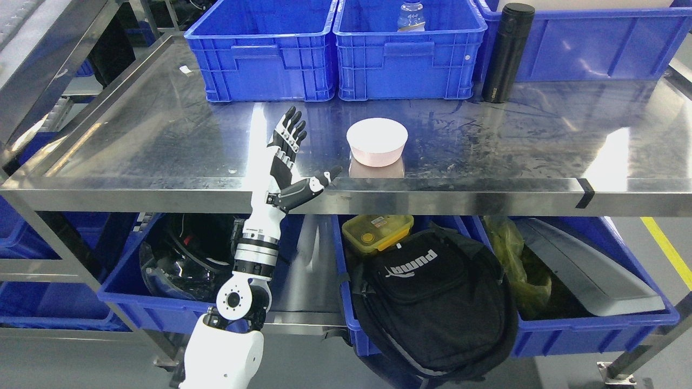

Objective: Stack pink IKEA bowl on shelf middle layer
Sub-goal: 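Swing the left hand down and toward the pink bowl on the shelf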

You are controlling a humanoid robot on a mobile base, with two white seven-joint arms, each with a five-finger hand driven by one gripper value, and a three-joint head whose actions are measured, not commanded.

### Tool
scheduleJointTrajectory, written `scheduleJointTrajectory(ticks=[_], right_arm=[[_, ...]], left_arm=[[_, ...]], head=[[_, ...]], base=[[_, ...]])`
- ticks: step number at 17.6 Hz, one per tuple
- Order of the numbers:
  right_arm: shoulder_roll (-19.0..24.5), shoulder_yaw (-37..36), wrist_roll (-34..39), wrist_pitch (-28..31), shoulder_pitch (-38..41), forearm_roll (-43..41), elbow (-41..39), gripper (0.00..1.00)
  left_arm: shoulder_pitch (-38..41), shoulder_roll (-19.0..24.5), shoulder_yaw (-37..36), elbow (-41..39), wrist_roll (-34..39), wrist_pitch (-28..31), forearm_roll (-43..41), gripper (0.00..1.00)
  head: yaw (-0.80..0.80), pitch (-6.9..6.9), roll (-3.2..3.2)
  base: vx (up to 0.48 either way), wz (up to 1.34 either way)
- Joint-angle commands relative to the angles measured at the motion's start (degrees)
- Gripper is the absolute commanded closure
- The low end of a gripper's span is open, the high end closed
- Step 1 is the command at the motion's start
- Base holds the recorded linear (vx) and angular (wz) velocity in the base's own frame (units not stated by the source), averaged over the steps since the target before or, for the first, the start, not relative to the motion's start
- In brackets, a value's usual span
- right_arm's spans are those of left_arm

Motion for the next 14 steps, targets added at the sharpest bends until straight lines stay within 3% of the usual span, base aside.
scheduleJointTrajectory(ticks=[1, 3, 7, 9, 12, 14], right_arm=[[-1.00, 0.00, 0.01, 0.04, 1.23, 0.00, -1.00, 0.00], [-1.00, 0.00, 0.01, 0.04, 1.23, 0.00, -1.00, 0.00], [-1.00, 0.00, 0.01, 0.04, 1.23, 0.00, -1.00, 0.00], [-1.00, 0.00, 0.01, 0.04, 1.23, 0.00, -1.00, 0.00], [-1.00, 0.00, 0.01, 0.04, 1.23, 0.00, -1.00, 0.00], [-1.00, 0.00, 0.01, 0.04, 1.23, 0.00, -1.00, 0.00]], left_arm=[[0.17, 1.00, 1.69, -0.03, -0.04, -0.39, 0.01, 0.00], [-0.71, 1.00, 1.69, -0.12, -0.47, -0.48, 0.01, 0.00], [-7.20, 11.93, 0.81, -0.29, -5.04, 0.22, -4.70, 0.00], [-11.68, 14.85, -0.15, -0.29, -10.46, 1.19, -15.48, 0.00], [-17.74, 15.38, -2.18, -0.55, -24.51, 1.37, -32.63, 0.00], [-20.13, 15.39, -2.18, -0.64, -31.82, 1.02, -38.02, 0.01]], head=[[0.00, 0.00, 0.00], [0.00, 0.00, 0.00], [0.00, 0.00, 0.00], [0.00, 0.00, 0.00], [0.00, 0.00, 0.00], [0.00, 0.00, 0.00]], base=[[0.000, 0.00], [0.000, 0.00], [0.000, 0.00], [0.000, 0.00], [0.021, 0.09], [0.033, 0.13]])
